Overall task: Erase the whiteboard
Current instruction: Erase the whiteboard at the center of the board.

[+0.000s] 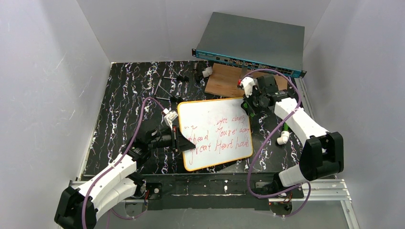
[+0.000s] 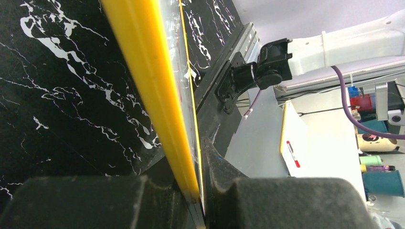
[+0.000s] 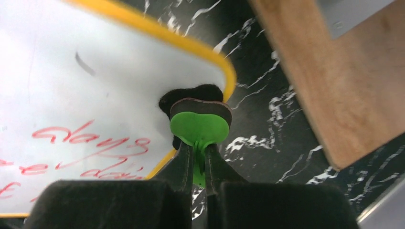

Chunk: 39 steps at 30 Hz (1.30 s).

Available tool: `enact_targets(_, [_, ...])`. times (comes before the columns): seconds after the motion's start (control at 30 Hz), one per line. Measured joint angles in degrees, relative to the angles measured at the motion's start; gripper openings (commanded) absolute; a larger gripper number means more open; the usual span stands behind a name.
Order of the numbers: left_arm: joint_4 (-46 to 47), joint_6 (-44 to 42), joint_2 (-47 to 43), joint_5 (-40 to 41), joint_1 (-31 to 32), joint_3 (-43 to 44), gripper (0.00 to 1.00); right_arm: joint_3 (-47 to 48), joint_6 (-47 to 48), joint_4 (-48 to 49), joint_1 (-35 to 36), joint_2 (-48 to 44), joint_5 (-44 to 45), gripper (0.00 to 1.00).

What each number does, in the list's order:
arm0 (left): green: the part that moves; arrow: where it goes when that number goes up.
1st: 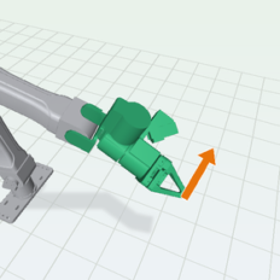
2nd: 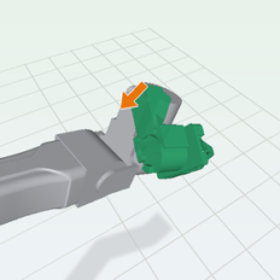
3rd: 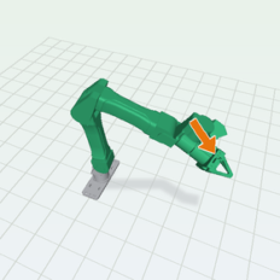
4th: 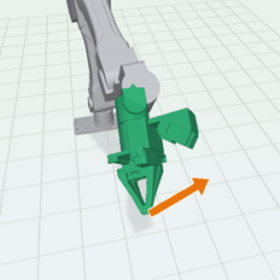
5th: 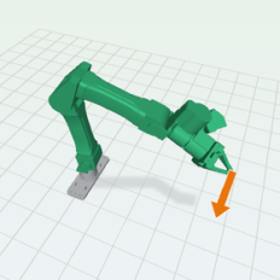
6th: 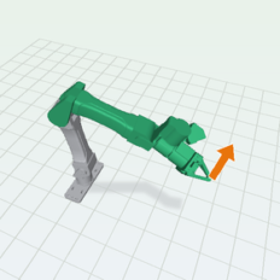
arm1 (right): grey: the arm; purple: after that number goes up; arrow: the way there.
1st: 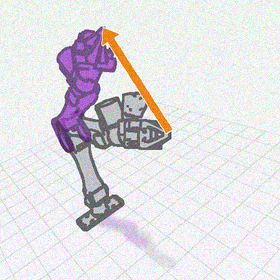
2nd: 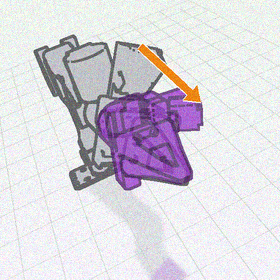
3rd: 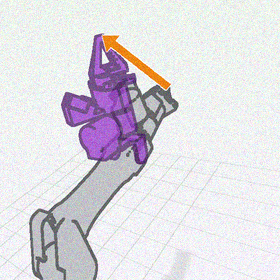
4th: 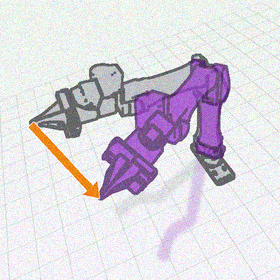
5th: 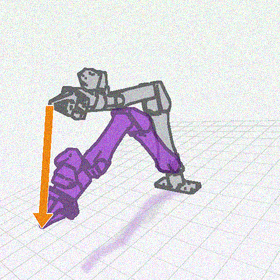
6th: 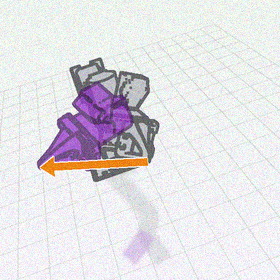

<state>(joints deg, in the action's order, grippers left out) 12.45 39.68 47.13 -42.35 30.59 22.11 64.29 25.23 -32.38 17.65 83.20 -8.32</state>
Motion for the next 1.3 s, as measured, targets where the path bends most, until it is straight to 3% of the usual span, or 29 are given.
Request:
enact_targets(0.23, [0.39, -1.64, 0.0, -0.2, 0.02, 0.0, 0.0, 3.5, -1.4, 2.12, 0.13, 0.66, 3.23, 0.01])
enact_targets(0.53, [0.2, -0.48, 0.04, -0.44, 0.02, 0.0, 0.0, -6.03, 1.9, -0.13, 0.7, -4.2, 1.14, 0.01])
enact_targets(0.7, [0.59, -0.44, 0.55, -0.57, 0.02, 0.0, 0.0, -6.45, 2.6, -2.45, 1.38, -4.5, 0.61, 0.01])
enact_targets(1.07, [1.07, -2.27, 0.55, -0.48, 0.02, 0.0, 0.0, 11.15, 0.13, -4.22, 2.67, 3.17, 1.55, 0.01])
enact_targets(1.3, [0.74, -0.35, 0.9, -0.31, -0.02, 0.0, 0.0, 8.98, 0.31, -3.45, 9.57, 2.58, -2.89, 0.01])
